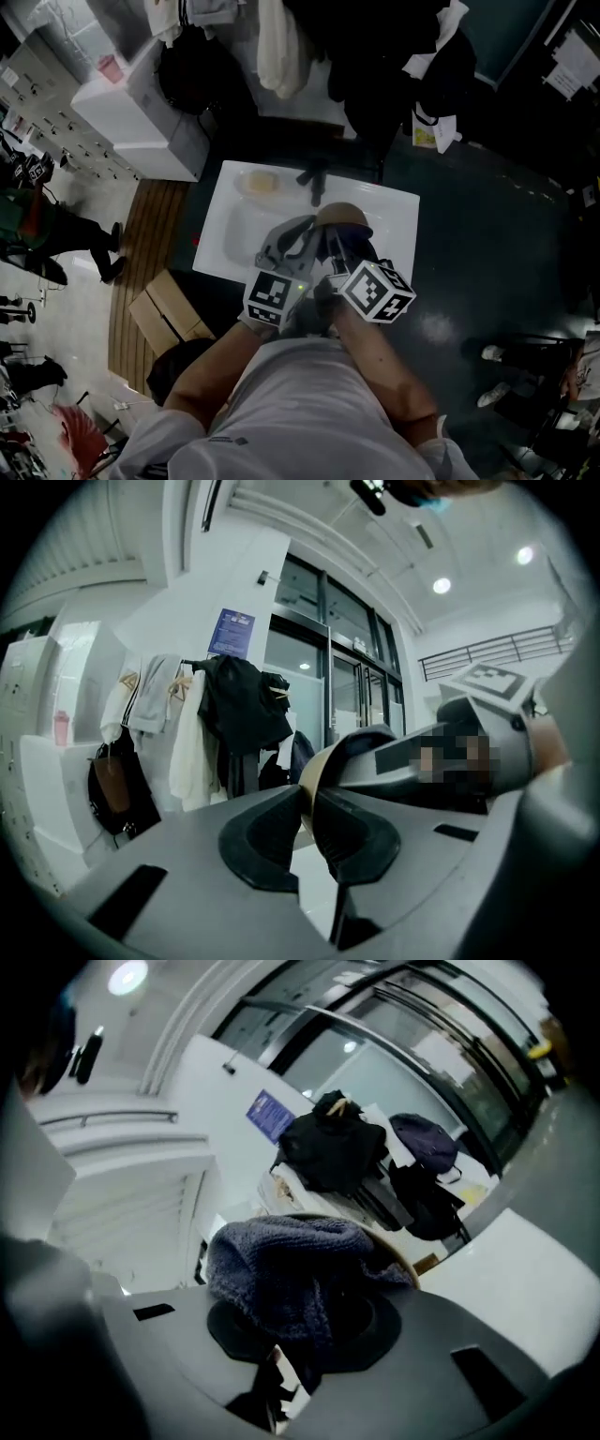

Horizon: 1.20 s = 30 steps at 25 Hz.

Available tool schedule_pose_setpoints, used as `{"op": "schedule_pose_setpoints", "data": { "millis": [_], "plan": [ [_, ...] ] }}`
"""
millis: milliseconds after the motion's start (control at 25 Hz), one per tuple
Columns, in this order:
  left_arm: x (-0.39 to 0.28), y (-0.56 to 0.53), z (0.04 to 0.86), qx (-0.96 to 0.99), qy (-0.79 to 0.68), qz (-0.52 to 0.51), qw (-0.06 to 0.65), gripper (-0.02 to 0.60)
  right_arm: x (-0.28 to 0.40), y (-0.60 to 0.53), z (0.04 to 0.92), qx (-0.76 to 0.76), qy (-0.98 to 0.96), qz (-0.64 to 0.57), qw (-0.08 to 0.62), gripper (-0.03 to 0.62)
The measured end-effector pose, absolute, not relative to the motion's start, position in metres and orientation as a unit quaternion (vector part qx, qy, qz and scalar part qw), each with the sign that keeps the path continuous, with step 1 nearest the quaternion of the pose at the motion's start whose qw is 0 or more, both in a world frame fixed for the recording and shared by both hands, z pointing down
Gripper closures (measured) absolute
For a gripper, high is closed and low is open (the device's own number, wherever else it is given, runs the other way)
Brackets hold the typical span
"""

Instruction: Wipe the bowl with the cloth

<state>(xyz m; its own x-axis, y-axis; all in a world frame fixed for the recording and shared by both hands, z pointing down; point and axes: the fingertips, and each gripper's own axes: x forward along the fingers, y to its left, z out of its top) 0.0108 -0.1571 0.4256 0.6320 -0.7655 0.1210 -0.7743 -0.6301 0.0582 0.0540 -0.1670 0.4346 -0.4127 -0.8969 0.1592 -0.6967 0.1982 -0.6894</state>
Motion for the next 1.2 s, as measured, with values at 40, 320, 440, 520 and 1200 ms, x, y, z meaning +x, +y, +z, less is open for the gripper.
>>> {"op": "schedule_pose_setpoints", "data": {
  "millis": [40,320,440,520,1200],
  "plan": [
    [0.01,-0.156,0.425,0.902,-0.428,0.041,0.046,0.554,0.056,-0.167,0.436,-0.514,0.748,-0.385,0.171,0.511],
    [0.015,-0.154,0.428,0.907,-0.415,0.042,0.058,0.549,0.058,-0.166,0.437,-0.537,0.78,-0.3,0.115,0.511],
    [0.013,-0.155,0.424,0.907,-0.415,0.046,0.06,0.548,0.049,-0.168,0.437,-0.546,0.813,-0.202,0.015,0.511],
    [0.011,-0.157,0.419,0.906,-0.415,0.051,0.056,0.548,0.043,-0.168,0.438,-0.546,0.825,-0.133,-0.056,0.511],
    [0.001,-0.166,0.431,0.906,-0.402,0.11,0.066,0.543,0.016,-0.162,0.471,-0.437,0.793,0.159,-0.394,0.511]
  ]
}}
